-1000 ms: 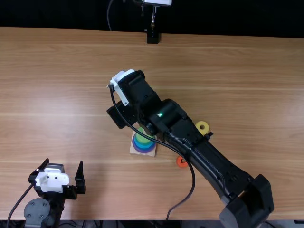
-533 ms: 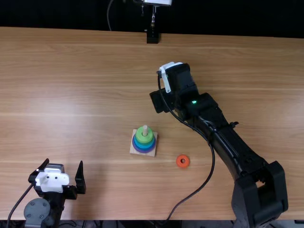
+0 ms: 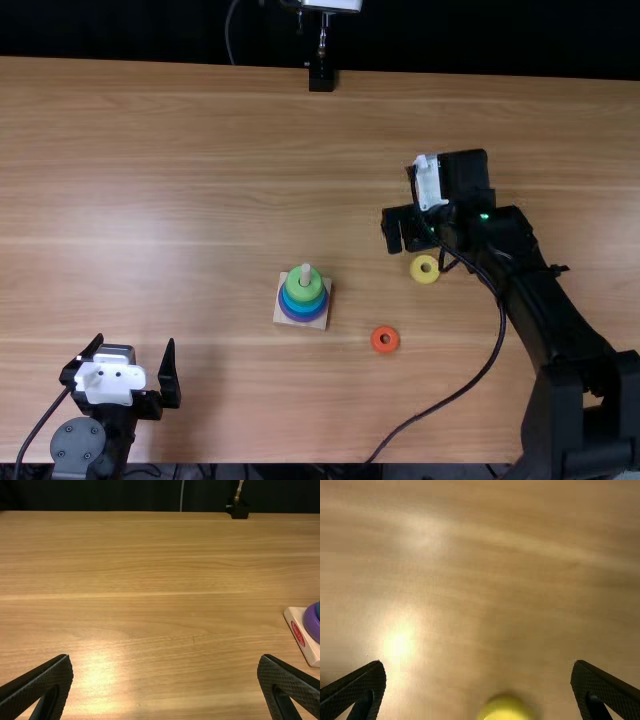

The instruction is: Build the Hanoi tower: stack the rings onto the peg from bottom to top in this color order: purple, dark blue, light blue, dark green, light green, yellow, orange.

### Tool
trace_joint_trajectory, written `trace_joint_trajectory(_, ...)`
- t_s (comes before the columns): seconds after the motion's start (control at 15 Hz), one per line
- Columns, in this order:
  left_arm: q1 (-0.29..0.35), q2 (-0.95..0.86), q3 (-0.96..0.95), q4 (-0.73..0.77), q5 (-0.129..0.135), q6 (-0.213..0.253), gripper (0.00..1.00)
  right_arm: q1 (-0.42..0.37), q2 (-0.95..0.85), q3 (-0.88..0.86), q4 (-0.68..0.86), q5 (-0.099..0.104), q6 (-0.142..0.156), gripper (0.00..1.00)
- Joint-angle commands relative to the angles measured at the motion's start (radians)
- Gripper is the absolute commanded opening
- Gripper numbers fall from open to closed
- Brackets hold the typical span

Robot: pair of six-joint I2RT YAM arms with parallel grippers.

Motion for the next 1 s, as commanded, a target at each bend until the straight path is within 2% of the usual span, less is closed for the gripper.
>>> trace_joint_trajectory(0.0,0.004,-0.012,-0.11,-0.075,-0.007,0.007,1.0,-0.004,-0.039,-0.038,-0.013,-0.121,-0.003,1.0)
trace_joint_trajectory(0.13,0.004,-0.012,-0.11,-0.075,-0.005,0.009,1.0,-0.004,-0.039,-0.061,-0.022,-0.11,0.003,1.0)
trace_joint_trajectory(0.2,0.004,-0.012,-0.11,-0.075,-0.005,0.009,1.0,-0.004,-0.036,-0.06,-0.021,-0.09,0.001,1.0)
trace_joint_trajectory(0.33,0.004,-0.012,-0.11,-0.075,-0.005,0.007,1.0,-0.027,-0.036,-0.058,-0.019,-0.027,0.003,1.0)
trace_joint_trajectory(0.73,0.004,-0.012,-0.11,-0.075,-0.005,0.007,1.0,-0.032,-0.028,-0.089,-0.037,0.023,-0.003,1.0)
trace_joint_trajectory(0.8,0.004,-0.012,-0.11,-0.075,-0.005,0.009,1.0,-0.032,-0.028,-0.094,-0.039,0.039,-0.003,1.0)
trace_joint_trajectory(0.93,0.004,-0.012,-0.11,-0.075,-0.005,0.007,1.0,-0.032,-0.026,-0.114,-0.041,0.054,-0.003,1.0)
